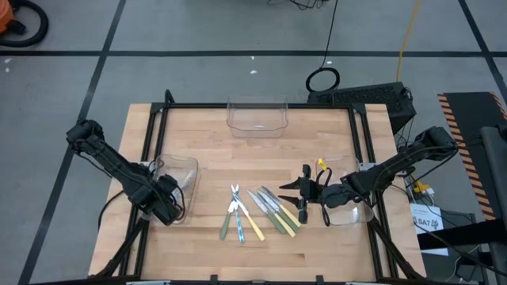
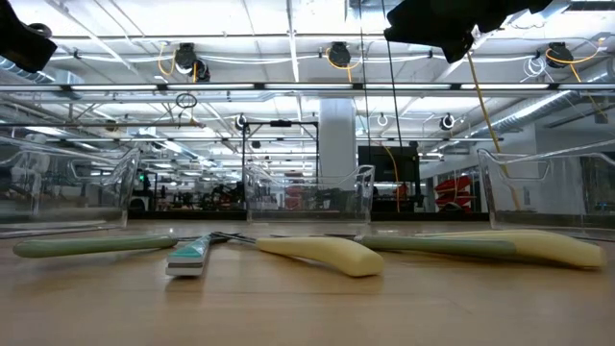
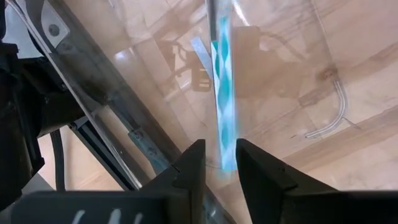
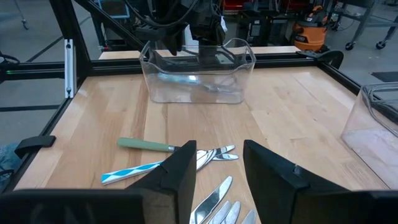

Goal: Sort silverware by color (type)
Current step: Put the right white and blue patterned knife into the bottom left transparent bin, then put the white and blue patterned knife into the bottom left transparent bin

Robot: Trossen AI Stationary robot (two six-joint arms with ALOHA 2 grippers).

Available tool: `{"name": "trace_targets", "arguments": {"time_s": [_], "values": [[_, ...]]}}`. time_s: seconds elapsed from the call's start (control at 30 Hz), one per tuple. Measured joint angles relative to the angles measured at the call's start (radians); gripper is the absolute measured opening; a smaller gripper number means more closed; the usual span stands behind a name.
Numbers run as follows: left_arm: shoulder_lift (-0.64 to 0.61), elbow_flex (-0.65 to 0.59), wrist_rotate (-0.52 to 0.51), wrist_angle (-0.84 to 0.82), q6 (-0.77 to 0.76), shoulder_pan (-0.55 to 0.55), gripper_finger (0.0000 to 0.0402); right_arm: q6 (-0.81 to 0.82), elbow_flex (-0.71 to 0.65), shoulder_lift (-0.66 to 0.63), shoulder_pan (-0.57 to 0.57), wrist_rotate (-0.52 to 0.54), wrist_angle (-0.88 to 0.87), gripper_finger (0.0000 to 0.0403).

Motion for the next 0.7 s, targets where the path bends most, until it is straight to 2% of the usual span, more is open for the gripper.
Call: {"name": "trace_targets", "arguments": {"time_s": [0.17,0.57,0.63,0.7], "values": [[0.0,0.0,-0.002,0.0,0.001,0.0,0.0107,0.0,0.0,0.0,0.0,0.0,0.0,0.0126],[0.0,0.0,-0.115,0.006,0.067,-0.004,0.0108,0.007,0.0,0.0,0.0,0.0,0.0,0.0126],[0.0,0.0,-0.167,0.026,0.072,-0.023,0.0108,0.041,0.0,0.0,0.0,0.0,-0.003,0.0126],[0.0,0.0,-0.268,0.053,0.076,-0.051,0.0108,0.103,0.0,0.0,0.0,-0.003,-0.025,0.0126]]}}
